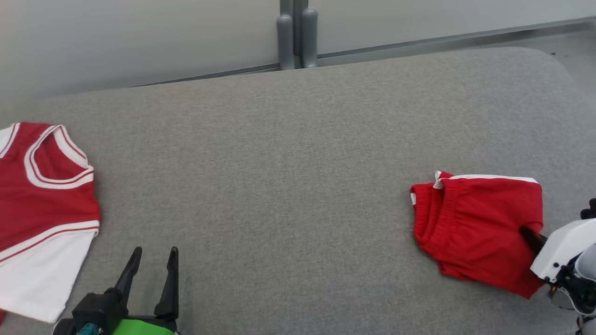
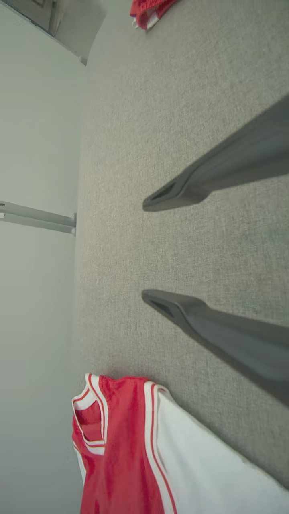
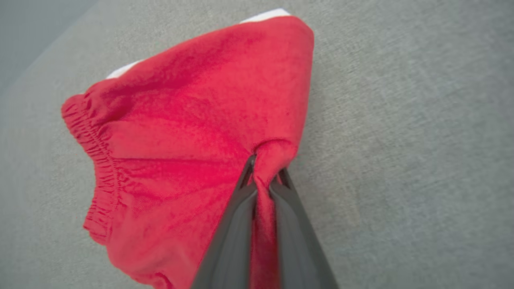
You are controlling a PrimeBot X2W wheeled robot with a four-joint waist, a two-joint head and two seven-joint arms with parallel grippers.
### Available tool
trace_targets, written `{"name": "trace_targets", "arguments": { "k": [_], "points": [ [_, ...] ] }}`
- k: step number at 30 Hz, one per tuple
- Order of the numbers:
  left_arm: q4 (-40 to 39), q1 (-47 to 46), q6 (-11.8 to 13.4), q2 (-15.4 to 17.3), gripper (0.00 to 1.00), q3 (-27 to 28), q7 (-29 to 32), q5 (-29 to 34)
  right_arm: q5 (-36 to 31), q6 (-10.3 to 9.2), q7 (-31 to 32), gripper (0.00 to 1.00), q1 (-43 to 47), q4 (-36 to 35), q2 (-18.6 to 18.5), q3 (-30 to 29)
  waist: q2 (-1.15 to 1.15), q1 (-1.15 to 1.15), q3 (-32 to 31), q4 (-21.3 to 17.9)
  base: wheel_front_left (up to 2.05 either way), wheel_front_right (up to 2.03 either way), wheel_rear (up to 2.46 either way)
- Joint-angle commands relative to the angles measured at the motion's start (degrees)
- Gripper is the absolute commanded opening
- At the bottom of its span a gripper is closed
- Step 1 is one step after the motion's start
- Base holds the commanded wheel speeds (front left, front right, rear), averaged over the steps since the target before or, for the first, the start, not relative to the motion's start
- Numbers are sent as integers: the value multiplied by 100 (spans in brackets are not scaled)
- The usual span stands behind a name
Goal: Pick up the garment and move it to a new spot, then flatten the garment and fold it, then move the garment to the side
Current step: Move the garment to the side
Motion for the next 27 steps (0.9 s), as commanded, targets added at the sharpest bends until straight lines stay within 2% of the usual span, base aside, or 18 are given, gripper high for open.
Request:
{"name": "trace_targets", "arguments": {
  "k": [1,8,18,27],
  "points": [
    [-38,-105,-24,17,100,13,-3,59,-59,3,-35,0,57,16,-106,-16,69,0,211,-454,0,0,0],
    [-108,-260,-37,58,100,-37,-2,111,-305,3,-151,0,-246,116,-428,-119,69,0,507,-443,0,0,0],
    [-347,-608,35,175,100,-131,169,207,-1302,2,-262,0,-1619,550,-1121,119,69,0,1271,57,0,0,0],
    [-601,-706,113,273,100,-136,289,247,-2033,1,-429,0,-2714,1277,-1655,-361,69,0,1771,466,0,0,0]
  ]
}}
